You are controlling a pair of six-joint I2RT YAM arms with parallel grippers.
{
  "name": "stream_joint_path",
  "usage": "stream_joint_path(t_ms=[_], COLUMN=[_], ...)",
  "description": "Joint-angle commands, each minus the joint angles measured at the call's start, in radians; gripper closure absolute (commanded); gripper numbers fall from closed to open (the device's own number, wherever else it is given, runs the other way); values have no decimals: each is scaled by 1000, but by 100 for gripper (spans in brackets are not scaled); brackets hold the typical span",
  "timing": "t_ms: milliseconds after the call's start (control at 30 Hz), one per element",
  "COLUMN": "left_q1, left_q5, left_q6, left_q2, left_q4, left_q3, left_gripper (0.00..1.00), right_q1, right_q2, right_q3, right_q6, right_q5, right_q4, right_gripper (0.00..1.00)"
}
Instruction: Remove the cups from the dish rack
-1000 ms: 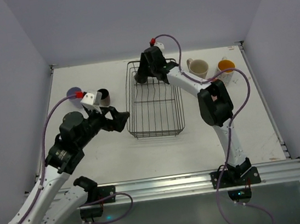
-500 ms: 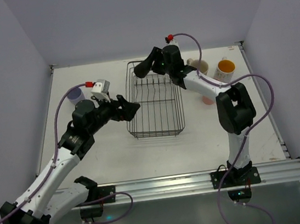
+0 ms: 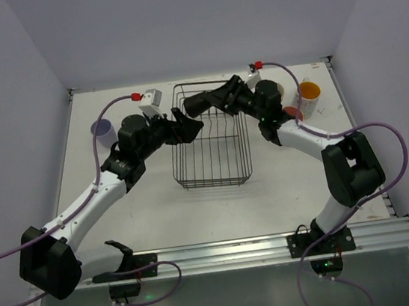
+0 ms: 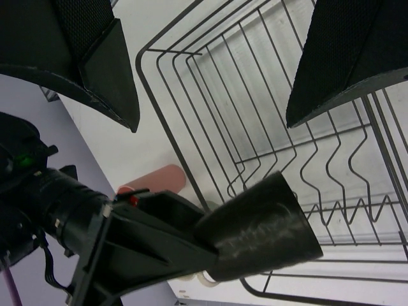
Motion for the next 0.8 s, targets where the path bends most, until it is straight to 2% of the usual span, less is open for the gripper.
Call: stream_joint_path(t_ms=[0,233,300,500,567,600,667,700,767], left_q1=[9,9,9,9,9,9,9,9,9], left_q5=[-35,-61,-43,-9,17,23,27,27,1], left_q6=[-15,-18,-18,-19,-23,-23,-24,-23,-12], left_q2=[36,38,23,17,24,26,15,9,-15], left_q4=[89,165,228,332,349,349,349,348,330], left_q3=[67,46,26,-5,-3,-3,-5,-6,-5], left_gripper=[0,10,14,33,41,51,65,77,89], right_q1=[-1,0,3,32,41,51,60,61,66], right_q2=[-97,-77,-74,-56,-40,-34,-19,-14,-2], right_q3=[-45,-147,-157,-186,-186,-186,-189,-187,-186], right_q6=[118,305,329,378,395,400,409,411,424], right_q5=[-124,-208,-221,-246,-249,-247,-240,-241,-244], right_q4=[278,554,574,633,654,657,663,665,677], right_gripper=[67,67,67,66,66,66,66,66,64])
